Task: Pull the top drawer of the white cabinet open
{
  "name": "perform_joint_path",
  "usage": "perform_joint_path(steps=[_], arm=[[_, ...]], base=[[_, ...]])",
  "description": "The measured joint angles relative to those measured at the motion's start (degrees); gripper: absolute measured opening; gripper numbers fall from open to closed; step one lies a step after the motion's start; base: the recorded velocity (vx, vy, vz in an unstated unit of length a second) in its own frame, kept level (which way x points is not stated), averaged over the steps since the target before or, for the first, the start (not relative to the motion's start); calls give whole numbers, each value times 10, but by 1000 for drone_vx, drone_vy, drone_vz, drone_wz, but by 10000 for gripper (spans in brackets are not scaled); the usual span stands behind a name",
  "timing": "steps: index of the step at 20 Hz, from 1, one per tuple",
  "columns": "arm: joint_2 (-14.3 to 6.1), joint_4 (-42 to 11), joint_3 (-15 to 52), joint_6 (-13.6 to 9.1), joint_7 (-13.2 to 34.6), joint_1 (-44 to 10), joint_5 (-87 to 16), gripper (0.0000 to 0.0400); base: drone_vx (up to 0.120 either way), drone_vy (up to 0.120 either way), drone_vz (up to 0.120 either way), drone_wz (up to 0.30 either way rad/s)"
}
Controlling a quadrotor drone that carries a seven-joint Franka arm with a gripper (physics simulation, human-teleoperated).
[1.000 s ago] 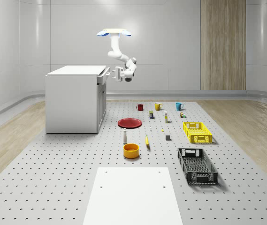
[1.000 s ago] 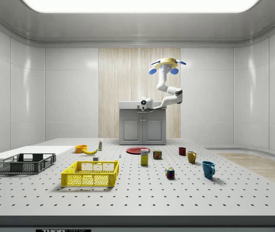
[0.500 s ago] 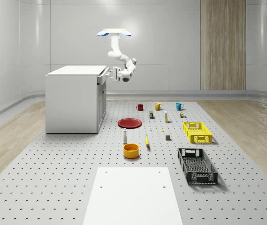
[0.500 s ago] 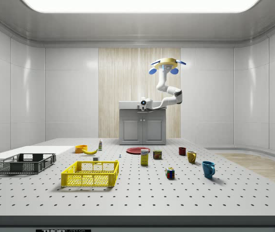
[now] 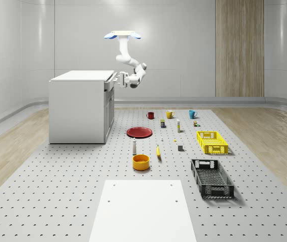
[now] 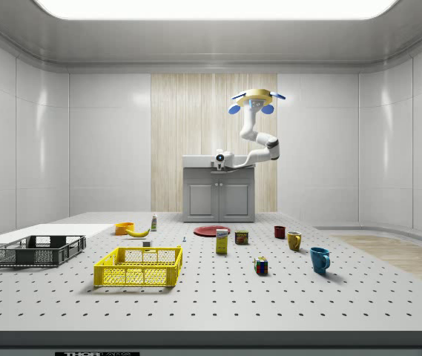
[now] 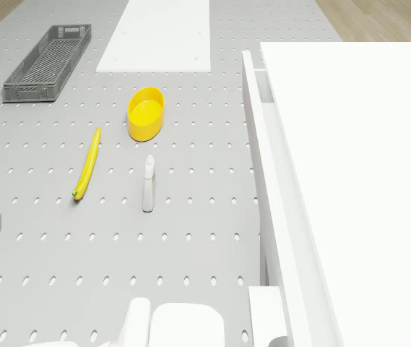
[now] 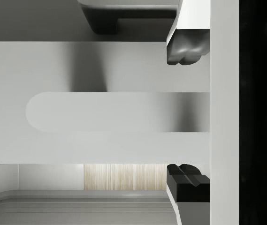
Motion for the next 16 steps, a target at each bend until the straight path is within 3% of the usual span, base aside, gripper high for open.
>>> perform_joint_path(steps=[2, 5, 9, 13, 15, 16], arm=[[1, -1, 2, 2, -1, 0, 3, 311], [2, -3, 5, 4, -3, 0, 6, 214], [4, -3, 6, 5, -4, 0, 8, 149], [5, -4, 7, 4, -5, -1, 10, 128], [10, -5, 6, 2, -23, -3, 11, 154], [4, -2, 9, 6, 16, -1, 3, 147]], base=[[0, 0, 0, 0], [0, 0, 0, 0], [0, 0, 0, 0], [0, 0, 0, 0], [0, 0, 0, 0], [0, 0, 0, 0]])
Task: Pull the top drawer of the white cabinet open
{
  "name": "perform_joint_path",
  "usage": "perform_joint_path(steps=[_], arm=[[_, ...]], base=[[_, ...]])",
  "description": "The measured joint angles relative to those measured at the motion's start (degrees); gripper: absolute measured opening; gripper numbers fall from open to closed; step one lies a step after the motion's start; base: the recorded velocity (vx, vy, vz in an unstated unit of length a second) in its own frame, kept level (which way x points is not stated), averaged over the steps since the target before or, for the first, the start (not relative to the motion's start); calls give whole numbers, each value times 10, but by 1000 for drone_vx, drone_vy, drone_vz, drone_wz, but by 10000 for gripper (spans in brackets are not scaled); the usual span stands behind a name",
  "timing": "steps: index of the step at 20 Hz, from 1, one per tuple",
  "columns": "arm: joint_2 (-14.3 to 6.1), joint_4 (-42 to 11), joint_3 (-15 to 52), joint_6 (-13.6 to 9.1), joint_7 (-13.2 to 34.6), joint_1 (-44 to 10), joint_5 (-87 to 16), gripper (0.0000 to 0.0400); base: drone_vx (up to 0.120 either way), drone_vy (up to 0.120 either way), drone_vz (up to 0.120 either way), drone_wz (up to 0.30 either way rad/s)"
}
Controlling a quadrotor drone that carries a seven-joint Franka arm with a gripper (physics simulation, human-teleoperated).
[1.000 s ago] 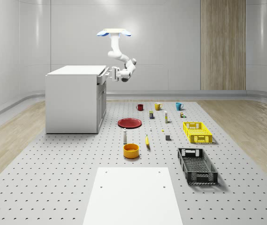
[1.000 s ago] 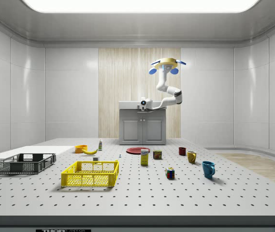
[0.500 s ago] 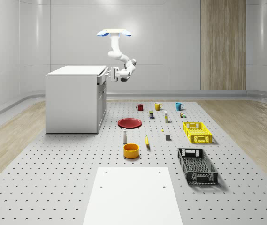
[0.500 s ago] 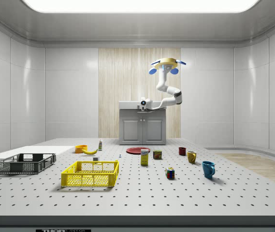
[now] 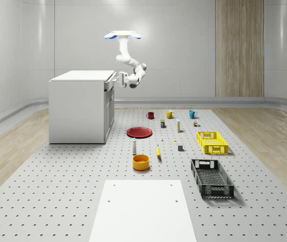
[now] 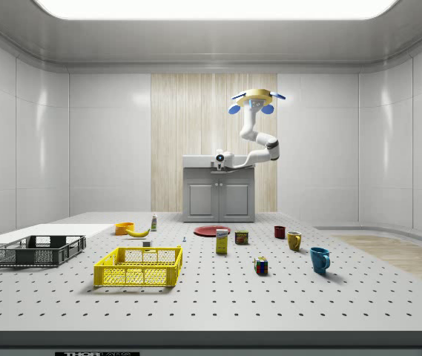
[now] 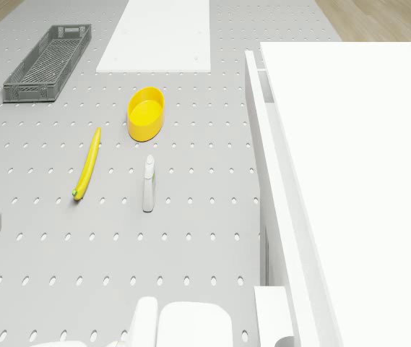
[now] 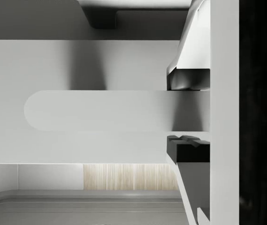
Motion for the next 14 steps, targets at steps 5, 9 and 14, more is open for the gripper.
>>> perform_joint_path(steps=[5, 9, 14], arm=[[5, -4, -7, 1, -19, 1, -5, 206], [-4, 3, -13, -6, -7, 2, -17, 168], [20, 9, -40, -39, -25, -12, -23, 318]], base=[[0, 0, 0, 0], [0, 0, 0, 0], [0, 0, 0, 0]])
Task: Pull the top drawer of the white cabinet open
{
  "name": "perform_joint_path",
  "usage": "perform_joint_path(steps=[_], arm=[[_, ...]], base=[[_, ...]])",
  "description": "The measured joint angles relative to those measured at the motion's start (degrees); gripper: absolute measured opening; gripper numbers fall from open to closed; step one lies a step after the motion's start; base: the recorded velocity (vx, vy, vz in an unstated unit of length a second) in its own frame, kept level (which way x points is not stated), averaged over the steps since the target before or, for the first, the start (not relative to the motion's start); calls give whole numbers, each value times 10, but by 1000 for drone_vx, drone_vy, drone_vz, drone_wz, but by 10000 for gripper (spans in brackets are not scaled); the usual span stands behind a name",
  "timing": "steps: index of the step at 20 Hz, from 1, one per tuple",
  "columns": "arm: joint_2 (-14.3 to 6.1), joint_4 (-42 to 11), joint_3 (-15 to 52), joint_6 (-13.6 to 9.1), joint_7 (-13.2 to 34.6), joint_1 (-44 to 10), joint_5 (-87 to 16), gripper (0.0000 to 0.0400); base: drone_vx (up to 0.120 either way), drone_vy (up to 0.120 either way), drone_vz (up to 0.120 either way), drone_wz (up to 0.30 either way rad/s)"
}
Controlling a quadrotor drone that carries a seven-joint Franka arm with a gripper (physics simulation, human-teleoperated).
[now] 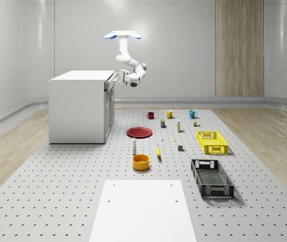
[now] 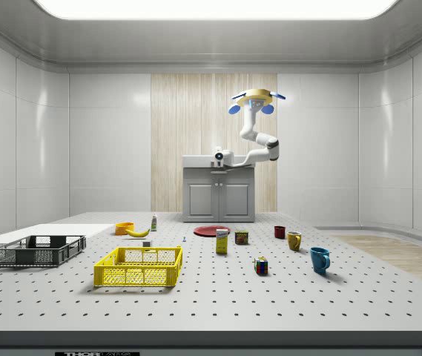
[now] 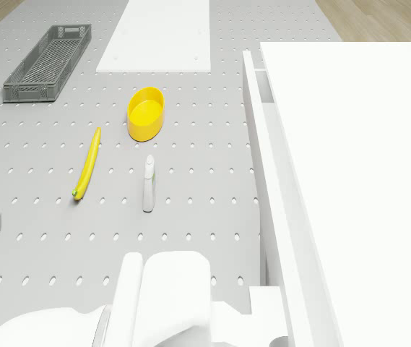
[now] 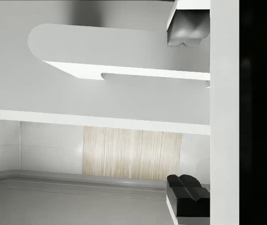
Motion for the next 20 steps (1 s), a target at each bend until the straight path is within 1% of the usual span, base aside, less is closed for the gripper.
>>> perform_joint_path(steps=[1, 2, 3, 4, 6, 8, 11, 16, 20], arm=[[-9, 5, 9, 1, 32, 0, 0, 272], [-17, 6, 9, 4, 39, 3, -4, 236], [-19, 7, 9, 3, 36, 3, -5, 209], [-20, 9, 8, 2, 33, 3, -5, 187], [-23, 10, 7, 1, 29, 3, -5, 157], [-24, 12, 7, 0, 25, 3, -5, 139], [-26, 17, 2, -7, 24, 1, -10, 125], [-29, 32, -15, -28, 26, -3, -25, 115], [-31, 39, -22, -37, 27, -3, -32, 113]], base=[[0, 0, 0, 0], [0, 0, 0, 0], [0, 0, 0, 0], [0, 0, 0, 0], [0, 0, 0, 0], [0, 0, 0, 0], [0, 0, 0, 0], [0, 0, 0, 0], [0, 0, 0, 0]])
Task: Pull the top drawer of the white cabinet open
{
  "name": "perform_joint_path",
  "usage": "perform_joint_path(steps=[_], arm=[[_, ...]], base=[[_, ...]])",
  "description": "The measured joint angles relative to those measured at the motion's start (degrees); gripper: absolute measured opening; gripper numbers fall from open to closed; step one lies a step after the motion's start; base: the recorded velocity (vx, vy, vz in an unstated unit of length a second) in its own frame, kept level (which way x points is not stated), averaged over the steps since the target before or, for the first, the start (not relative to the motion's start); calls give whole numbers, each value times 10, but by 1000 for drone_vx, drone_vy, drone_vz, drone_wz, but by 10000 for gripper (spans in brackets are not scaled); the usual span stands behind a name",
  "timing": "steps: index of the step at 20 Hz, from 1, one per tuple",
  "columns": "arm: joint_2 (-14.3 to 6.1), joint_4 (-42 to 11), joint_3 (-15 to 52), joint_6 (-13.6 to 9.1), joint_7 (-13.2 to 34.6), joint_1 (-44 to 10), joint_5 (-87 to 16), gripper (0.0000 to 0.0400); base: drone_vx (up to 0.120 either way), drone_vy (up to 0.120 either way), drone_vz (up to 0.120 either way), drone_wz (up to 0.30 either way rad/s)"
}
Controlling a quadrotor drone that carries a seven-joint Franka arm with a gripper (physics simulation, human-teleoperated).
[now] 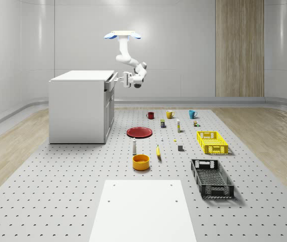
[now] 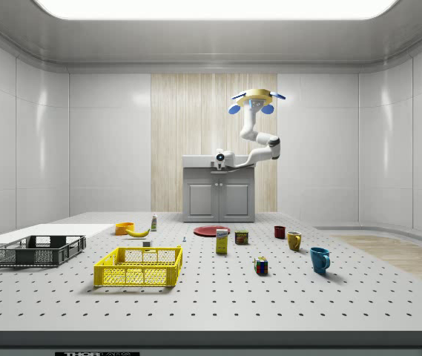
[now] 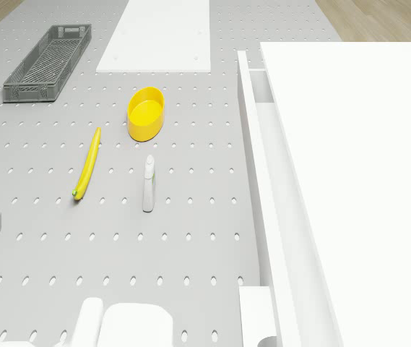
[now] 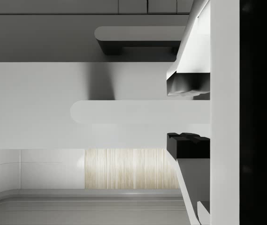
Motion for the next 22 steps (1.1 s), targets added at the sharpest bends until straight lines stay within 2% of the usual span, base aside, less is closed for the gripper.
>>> perform_joint_path(steps=[4, 5, 7, 11, 15, 22], arm=[[-1, 3, -4, -4, 1, 0, -4, 112], [-2, 4, -4, -4, 1, 0, -4, 156], [-2, 4, -5, -4, 2, 1, -5, 217], [-3, -2, 1, 4, 0, 2, -1, 277], [-2, -13, 13, 20, -3, 5, 10, 299], [1, -27, 28, 39, -8, 9, 25, 309]], base=[[0, 0, 0, 0], [0, 0, 0, 0], [0, 0, 0, 0], [0, 0, 0, 0], [0, 0, 0, 0], [0, 0, 0, 0]])
